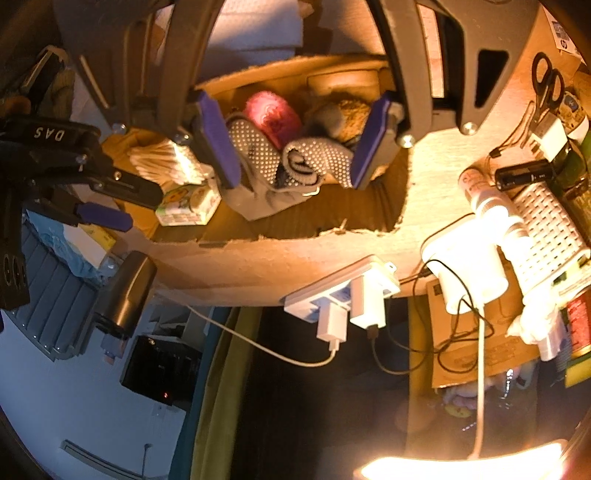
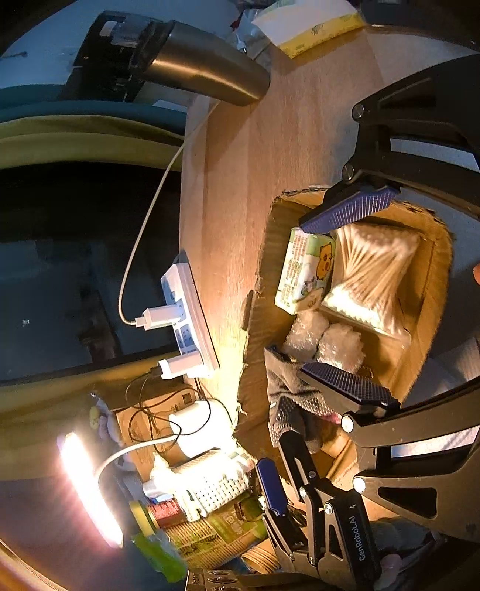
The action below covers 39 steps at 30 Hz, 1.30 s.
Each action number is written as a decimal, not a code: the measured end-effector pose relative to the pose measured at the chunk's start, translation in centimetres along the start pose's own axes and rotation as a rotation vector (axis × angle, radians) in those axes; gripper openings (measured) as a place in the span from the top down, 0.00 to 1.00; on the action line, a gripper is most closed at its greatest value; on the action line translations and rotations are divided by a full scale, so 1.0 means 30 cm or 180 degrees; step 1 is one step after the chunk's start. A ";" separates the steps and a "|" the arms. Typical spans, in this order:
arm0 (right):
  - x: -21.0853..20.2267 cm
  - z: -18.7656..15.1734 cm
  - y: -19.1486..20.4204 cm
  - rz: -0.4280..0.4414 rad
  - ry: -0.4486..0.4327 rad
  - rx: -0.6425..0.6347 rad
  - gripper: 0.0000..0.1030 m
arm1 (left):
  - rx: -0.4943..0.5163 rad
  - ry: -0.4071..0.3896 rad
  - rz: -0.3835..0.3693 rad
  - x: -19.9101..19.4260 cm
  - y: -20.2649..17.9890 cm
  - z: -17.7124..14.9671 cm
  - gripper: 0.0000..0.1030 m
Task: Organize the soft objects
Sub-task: 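Open the left tool on the gloves in the box while the right tool releases the tissue pack, then withdraw both tools from the box toward the white waffle towels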
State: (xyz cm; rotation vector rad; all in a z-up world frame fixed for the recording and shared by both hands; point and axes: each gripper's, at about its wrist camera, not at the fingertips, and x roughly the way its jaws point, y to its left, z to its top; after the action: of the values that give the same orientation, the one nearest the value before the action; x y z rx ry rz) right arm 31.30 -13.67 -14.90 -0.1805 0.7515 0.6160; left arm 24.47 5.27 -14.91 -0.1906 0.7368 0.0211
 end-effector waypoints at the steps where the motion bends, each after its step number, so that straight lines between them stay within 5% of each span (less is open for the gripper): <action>1: -0.007 -0.002 0.005 -0.0002 -0.0007 -0.0008 0.27 | -0.0005 -0.0015 0.0002 -0.010 0.001 -0.003 0.38; 22: -0.151 -0.083 0.153 -0.0086 -0.0148 -0.0200 0.27 | -0.0049 -0.0225 -0.0093 -0.197 0.022 -0.110 0.36; 39: -0.116 -0.210 0.265 -0.0070 0.0037 -0.0242 0.27 | -0.0221 -0.0179 -0.0072 -0.239 0.116 -0.256 0.36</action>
State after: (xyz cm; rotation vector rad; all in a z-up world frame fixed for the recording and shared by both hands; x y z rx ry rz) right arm 21.04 -11.12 -16.59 -0.2622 0.7370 0.6236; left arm 13.74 7.66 -16.26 -0.2636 0.6783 0.0303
